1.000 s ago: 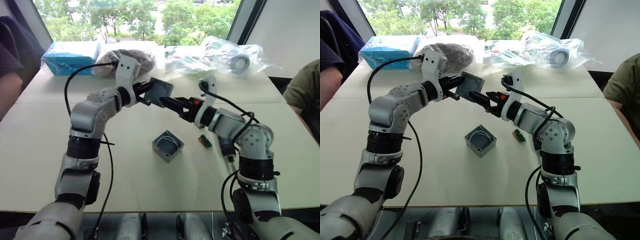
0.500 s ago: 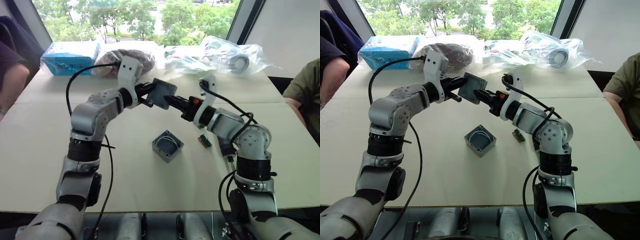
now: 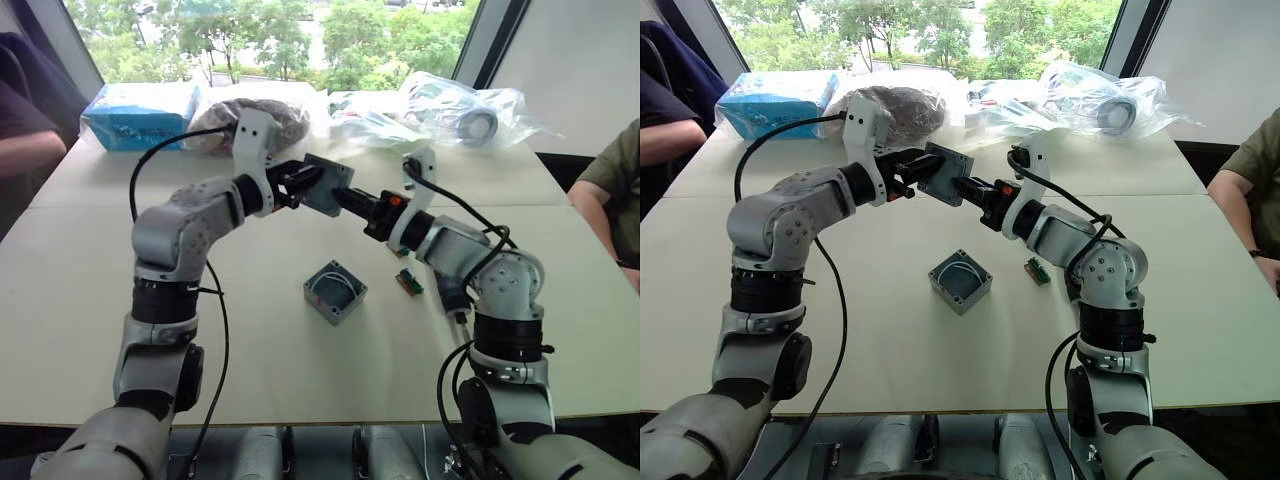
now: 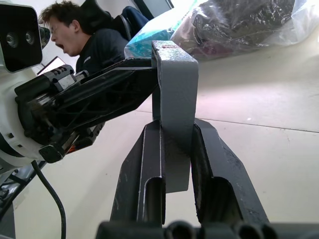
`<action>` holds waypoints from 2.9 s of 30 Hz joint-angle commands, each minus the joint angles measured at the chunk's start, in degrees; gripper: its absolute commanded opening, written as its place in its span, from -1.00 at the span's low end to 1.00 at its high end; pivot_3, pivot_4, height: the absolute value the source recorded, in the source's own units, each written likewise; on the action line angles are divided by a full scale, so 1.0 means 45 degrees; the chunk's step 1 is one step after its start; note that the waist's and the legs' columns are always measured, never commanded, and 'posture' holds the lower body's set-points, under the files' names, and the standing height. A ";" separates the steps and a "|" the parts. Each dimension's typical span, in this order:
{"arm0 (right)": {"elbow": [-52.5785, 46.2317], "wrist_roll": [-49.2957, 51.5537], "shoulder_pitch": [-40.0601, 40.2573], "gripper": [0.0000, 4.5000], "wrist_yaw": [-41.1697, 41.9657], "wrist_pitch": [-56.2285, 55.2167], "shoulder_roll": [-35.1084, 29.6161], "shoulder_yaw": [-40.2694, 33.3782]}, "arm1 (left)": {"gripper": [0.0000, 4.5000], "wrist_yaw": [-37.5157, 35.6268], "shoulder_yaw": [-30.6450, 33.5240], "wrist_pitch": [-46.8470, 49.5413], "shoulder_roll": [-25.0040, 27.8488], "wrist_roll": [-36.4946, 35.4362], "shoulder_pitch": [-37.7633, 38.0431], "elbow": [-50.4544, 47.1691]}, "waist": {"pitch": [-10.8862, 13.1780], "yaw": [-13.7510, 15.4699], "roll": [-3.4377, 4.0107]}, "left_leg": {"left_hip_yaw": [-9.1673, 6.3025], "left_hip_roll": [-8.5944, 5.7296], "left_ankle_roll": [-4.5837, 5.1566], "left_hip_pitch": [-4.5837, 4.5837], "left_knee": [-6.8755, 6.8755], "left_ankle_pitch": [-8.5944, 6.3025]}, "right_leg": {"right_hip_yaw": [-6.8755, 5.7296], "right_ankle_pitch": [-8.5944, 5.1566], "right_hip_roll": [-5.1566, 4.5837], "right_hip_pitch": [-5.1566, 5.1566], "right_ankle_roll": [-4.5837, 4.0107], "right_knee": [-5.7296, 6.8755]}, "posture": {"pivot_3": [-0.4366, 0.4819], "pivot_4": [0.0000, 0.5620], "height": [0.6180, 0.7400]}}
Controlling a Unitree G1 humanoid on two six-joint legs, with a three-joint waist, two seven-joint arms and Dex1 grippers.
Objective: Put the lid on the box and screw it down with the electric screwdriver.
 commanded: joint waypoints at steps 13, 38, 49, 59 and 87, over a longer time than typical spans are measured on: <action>-0.5257 -0.8082 0.2884 -0.94 0.2296 -0.5471 -0.6169 0.4570 | -0.29 -0.1165 0.1646 0.1768 0.2065 -0.2379 -0.0465 0.0046 | 0.0008 -0.0133 0.0000 | -0.0008 -0.0012 -0.0006 -0.0003 -0.0018 0.0001 | -0.0001 -0.0006 0.0000 -0.0006 0.0007 -0.0015 | -0.05 -0.47 1.00; -0.3158 -2.3234 0.7045 -0.94 -0.0020 -1.5211 -0.6113 0.7774 | -0.98 -0.8203 -0.5126 -0.2181 0.3095 0.1238 -0.1015 0.3073 | 0.0022 -0.0108 -0.0022 | -0.0003 -0.0010 -0.0039 0.0006 0.0004 0.0020 | 0.0000 -0.0026 0.0010 0.0009 0.0034 -0.0006 | -0.05 -0.47 1.00; -0.2813 -2.4159 0.7724 -0.94 -0.0045 -1.5582 -0.5463 0.7459 | -0.98 -0.8604 -0.5548 -0.2983 0.2725 0.2183 -0.0589 0.3058 | 0.0022 -0.0098 -0.0022 | -0.0011 -0.0011 -0.0038 0.0007 0.0009 0.0020 | -0.0003 -0.0026 0.0010 0.0014 0.0034 -0.0003 | -0.05 -0.47 1.00; -0.2917 -2.4614 0.8193 -0.94 -0.0226 -1.5973 -0.5082 0.7058 | -0.98 -0.8627 -0.5432 -0.2892 0.2410 0.2461 -0.0453 0.2868 | 0.0022 -0.0125 -0.0022 | -0.0016 -0.0010 -0.0038 0.0007 0.0011 0.0020 | -0.0003 -0.0026 0.0013 0.0016 0.0034 -0.0002 | -0.05 -0.47 1.00; -0.3084 -2.4865 0.8650 0.69 0.0270 -1.6277 -0.4434 0.6825 | -1.00 -0.8431 -0.7858 -0.4019 0.2780 0.5118 0.0967 0.2089 | -0.0005 -0.0109 -0.0032 | -0.0027 -0.0010 -0.0025 0.0169 0.0010 0.0011 | -0.0009 -0.0031 0.0014 0.0184 0.0027 -0.0013 | -0.05 -0.47 1.00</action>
